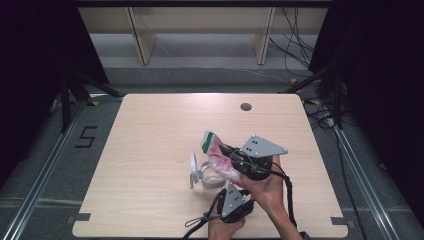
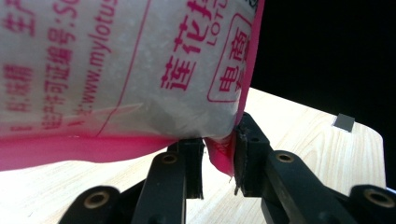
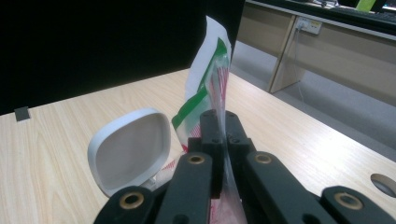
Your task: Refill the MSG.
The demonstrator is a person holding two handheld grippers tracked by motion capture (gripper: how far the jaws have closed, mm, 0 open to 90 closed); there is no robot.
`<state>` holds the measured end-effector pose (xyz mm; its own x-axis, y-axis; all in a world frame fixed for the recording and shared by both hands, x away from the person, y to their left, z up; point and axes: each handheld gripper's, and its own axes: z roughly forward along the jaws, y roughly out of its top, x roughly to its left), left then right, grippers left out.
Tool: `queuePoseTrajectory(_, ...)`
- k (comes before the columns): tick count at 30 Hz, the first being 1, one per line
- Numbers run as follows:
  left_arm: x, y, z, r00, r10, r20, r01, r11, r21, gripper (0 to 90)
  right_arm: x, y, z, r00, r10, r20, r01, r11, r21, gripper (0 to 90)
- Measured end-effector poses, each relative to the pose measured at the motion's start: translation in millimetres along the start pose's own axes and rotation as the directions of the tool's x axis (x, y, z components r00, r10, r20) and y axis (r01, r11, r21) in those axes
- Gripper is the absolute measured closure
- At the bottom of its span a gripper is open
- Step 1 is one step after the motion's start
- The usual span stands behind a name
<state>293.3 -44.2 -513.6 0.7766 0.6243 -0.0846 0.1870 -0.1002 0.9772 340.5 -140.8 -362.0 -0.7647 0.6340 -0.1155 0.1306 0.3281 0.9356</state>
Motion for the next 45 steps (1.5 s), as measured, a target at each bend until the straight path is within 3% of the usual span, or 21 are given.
queuePoseTrajectory(2, 0.1, 0.8, -0.1, 1.0000, 0.002, -0.002, -0.002, 1.0000, -0.003, 74.9, 0.8, -0.4, 1.8, 0.9994, 0.028, -0.018, -0.029, 1.000, -0.010, 90.0)
queuePoseTrajectory(5, 0.2, 0.7, -0.1, 1.0000, 0.007, 0.000, -0.007, 1.0000, -0.005, 74.9, 1.1, 0.5, 1.2, 0.9999, -0.003, 0.015, 0.003, 1.000, -0.012, 90.0)
queuePoseTrajectory(9, 0.0, 0.4, 0.4, 1.0000, 0.007, 0.000, -0.007, 1.0000, -0.004, 74.9, 1.6, 0.5, 1.6, 0.9999, 0.010, -0.013, -0.010, 1.000, 0.006, 90.0)
queuePoseTrajectory(10, -0.6, 0.1, 0.3, 1.0000, 0.003, 0.003, -0.003, 1.0000, -0.003, 74.9, 0.9, 0.1, 2.3, 0.9999, -0.008, -0.008, 0.007, 1.000, -0.003, 90.0)
queuePoseTrajectory(12, -1.0, 0.7, -0.9, 1.0000, 0.006, 0.001, -0.006, 1.0000, 0.002, 74.9, 1.6, -0.6, 2.8, 0.9998, 0.018, 0.002, -0.018, 1.000, 0.005, 90.0)
queuePoseTrajectory(14, -1.1, 1.2, -0.9, 1.0000, 0.010, 0.000, -0.010, 0.9999, -0.005, 74.9, 3.3, -0.3, 2.3, 0.9986, 0.048, -0.021, -0.048, 0.999, 0.005, 90.0)
queuePoseTrajectory(18, -1.0, 0.0, 0.6, 0.9999, 0.002, 0.015, -0.002, 1.0000, -0.003, 74.9, 4.0, -0.6, 3.7, 0.9996, 0.027, -0.003, -0.027, 0.999, 0.020, 90.0)
queuePoseTrajectory(30, -1.9, 1.5, -0.7, 0.9999, 0.007, 0.011, -0.007, 1.0000, -0.006, 75.0, 3.7, -1.6, 5.1, 0.9992, 0.038, -0.007, -0.038, 0.999, 0.012, 90.0)
queuePoseTrajectory(34, -1.8, 0.9, 0.0, 0.9998, 0.006, 0.018, -0.006, 1.0000, -0.008, 75.0, 4.2, -1.6, 8.2, 1.0000, 0.002, -0.005, -0.002, 1.000, 0.030, 90.0)
queuePoseTrajectory(37, -1.4, 1.7, 0.0, 0.9998, 0.010, 0.016, -0.010, 0.9999, -0.014, 75.1, 6.0, -0.9, 7.2, 0.9995, 0.030, -0.001, -0.030, 0.999, 0.015, 90.0)
queuePoseTrajectory(42, -1.6, 1.2, -0.2, 0.9998, 0.010, 0.015, -0.010, 0.9998, -0.015, 75.1, 2.8, -1.2, 8.9, 0.9997, -0.009, -0.022, 0.009, 1.000, 0.018, 90.0)
queuePoseTrajectory(43, -1.8, 1.2, -0.2, 0.9998, 0.010, 0.016, -0.010, 0.9998, -0.014, 75.1, 4.1, -1.4, 8.7, 0.9997, 0.020, -0.016, -0.019, 1.000, 0.008, 90.0)
queuePoseTrajectory(45, -2.5, 1.5, -1.4, 0.9999, 0.008, 0.014, -0.007, 1.0000, -0.006, 75.1, 4.5, -1.2, 7.8, 0.9999, 0.015, -0.005, -0.015, 1.000, 0.018, 90.0)
